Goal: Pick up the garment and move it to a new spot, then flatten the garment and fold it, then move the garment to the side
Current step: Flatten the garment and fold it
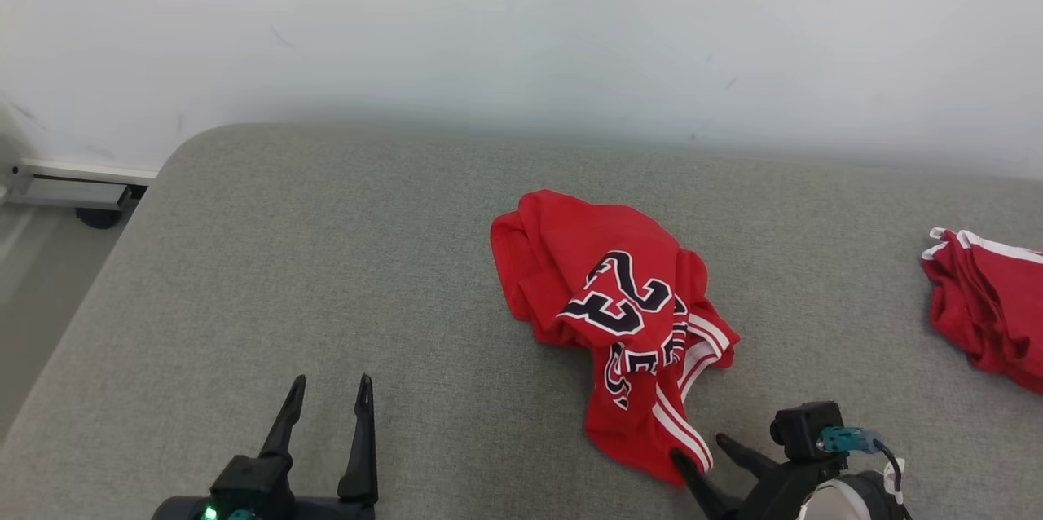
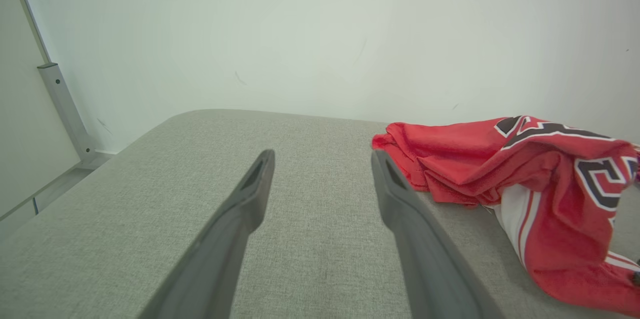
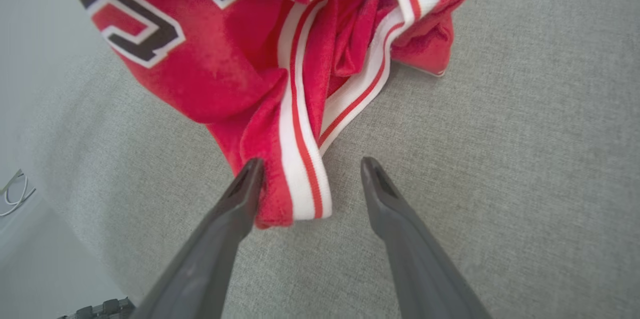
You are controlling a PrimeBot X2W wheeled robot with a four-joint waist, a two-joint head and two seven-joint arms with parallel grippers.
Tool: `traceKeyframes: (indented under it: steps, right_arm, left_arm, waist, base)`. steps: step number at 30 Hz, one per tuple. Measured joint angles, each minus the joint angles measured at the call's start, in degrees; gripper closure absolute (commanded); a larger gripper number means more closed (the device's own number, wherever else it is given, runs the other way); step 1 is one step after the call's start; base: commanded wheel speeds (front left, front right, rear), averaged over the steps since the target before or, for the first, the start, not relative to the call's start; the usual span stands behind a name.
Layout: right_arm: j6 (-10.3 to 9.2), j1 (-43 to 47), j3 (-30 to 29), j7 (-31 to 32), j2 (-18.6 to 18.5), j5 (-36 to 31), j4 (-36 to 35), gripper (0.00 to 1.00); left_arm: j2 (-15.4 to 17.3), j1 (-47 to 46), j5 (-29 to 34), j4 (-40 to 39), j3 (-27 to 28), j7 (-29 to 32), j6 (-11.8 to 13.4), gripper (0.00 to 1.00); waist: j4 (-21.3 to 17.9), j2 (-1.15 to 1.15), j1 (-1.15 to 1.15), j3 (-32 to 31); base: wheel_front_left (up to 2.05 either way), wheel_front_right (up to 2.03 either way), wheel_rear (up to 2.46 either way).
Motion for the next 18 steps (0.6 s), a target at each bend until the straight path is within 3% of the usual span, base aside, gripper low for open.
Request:
traceKeyframes:
  steps: [4,5,7,13,18]
  right_arm:
    - [0.07,-0.10,0.71,2.49,0.13,0.43,1.46,0.00]
    - [0.26,-0.10,0.82,2.92,0.16,0.47,1.71,0.22]
    - [0.43,-0.53,1.44,3.86,0.21,0.51,1.99,1.00]
    - [0.52,-2.99,0.66,4.32,-1.18,0.49,1.78,1.00]
    - [0.68,-5.22,-4.41,3.45,-7.60,1.16,-0.48,1.00]
  left_arm:
    - [-0.07,0.00,0.04,0.09,-0.81,1.09,0.00,0.00]
    - [-0.09,0.01,0.03,0.08,-0.81,1.41,0.00,0.00]
    - [-0.10,0.08,0.03,0.04,-0.49,1.53,0.00,0.00]
    - [-0.09,1.47,-0.08,-0.09,0.67,2.35,0.00,0.00]
    - [-0.16,1.58,-0.10,-0.23,0.47,2.98,0.00,0.00]
  waist:
    - [0.76,0.00,0.00,-0.03]
    - [0.94,0.00,0.00,-0.04]
    - [1.17,0.00,0.00,-0.04]
    - [0.79,0.00,0.00,-0.22]
    - [-0.68,0.00,0.00,-0.75]
  base:
    - [0.00,0.00,0.00]
    - [0.00,0.00,0.00]
    - [0.00,0.00,0.00]
    - [0.00,0.00,0.00]
    - [0.00,0.00,0.00]
